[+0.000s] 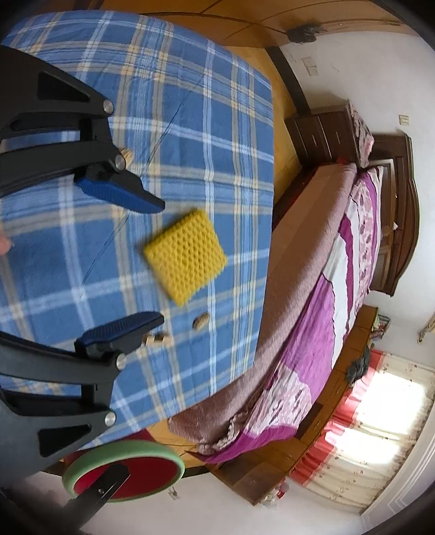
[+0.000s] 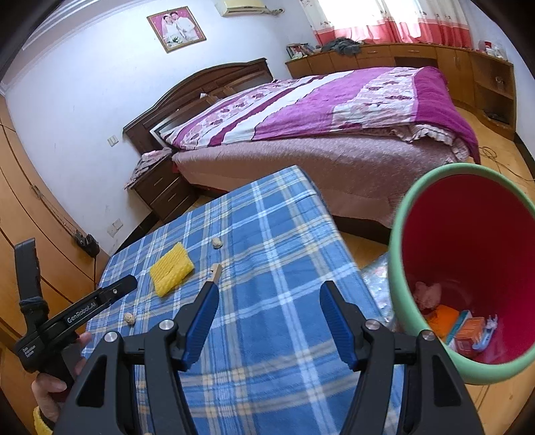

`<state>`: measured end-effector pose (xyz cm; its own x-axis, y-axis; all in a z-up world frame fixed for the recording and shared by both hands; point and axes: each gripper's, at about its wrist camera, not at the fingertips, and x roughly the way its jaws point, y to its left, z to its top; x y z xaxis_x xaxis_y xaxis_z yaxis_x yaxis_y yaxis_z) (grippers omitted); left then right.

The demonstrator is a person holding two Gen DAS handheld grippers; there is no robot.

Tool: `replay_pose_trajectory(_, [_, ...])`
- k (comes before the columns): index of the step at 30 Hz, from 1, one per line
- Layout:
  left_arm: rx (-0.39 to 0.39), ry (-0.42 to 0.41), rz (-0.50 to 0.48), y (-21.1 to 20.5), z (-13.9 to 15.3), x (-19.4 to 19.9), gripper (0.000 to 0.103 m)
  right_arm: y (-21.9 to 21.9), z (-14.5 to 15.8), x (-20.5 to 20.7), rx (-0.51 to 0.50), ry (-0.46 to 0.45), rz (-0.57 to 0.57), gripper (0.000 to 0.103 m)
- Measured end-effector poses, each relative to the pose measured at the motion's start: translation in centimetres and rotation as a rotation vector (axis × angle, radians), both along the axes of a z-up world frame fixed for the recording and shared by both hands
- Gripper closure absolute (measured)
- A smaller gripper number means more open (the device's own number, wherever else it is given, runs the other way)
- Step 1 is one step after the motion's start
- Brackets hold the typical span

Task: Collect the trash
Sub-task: 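Move both open tools back over the table, then grasp the yellow foam net with the left tool while the right tool grasps the wooden stick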

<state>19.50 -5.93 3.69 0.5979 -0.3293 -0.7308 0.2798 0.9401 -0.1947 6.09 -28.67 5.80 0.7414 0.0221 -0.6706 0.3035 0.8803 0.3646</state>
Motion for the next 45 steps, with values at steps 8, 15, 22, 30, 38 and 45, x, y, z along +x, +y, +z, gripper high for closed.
replay_pose_trajectory(8, [0.015, 0.008, 0.017, 0.2, -1.5, 2.7, 0.022, 1.1, -1.5, 2.8, 0.003, 0.036, 0.034, 0.035])
replay_pose_trajectory(15, [0.055, 0.028, 0.026, -0.9, -3.2, 6.0, 0.021, 1.1, -2.7, 3.9, 0.02, 0.055, 0.043, 0.035])
replay_pose_trajectory(22, [0.1, 0.056, 0.024, -2.2, -4.7, 8.1, 0.021, 0.6, -3.4, 4.5, 0.034, 0.069, 0.041, 0.035])
replay_pose_trajectory(30, [0.107, 0.065, 0.071, -2.9, -5.6, 7.6, 0.023, 0.5, -3.8, 4.5, 0.04, 0.075, 0.038, 0.035])
replay_pose_trajectory(38, [0.015, 0.07, -0.012, -3.5, -5.2, 6.0, 0.074, 0.5, -3.8, 4.5, 0.037, 0.076, 0.041, 0.035])
replay_pose_trajectory(45, [-0.051, 0.052, -0.023, -2.5, -4.0, 4.0, 0.089, 1.5, -3.5, 4.5, 0.024, 0.072, 0.06, 0.035])
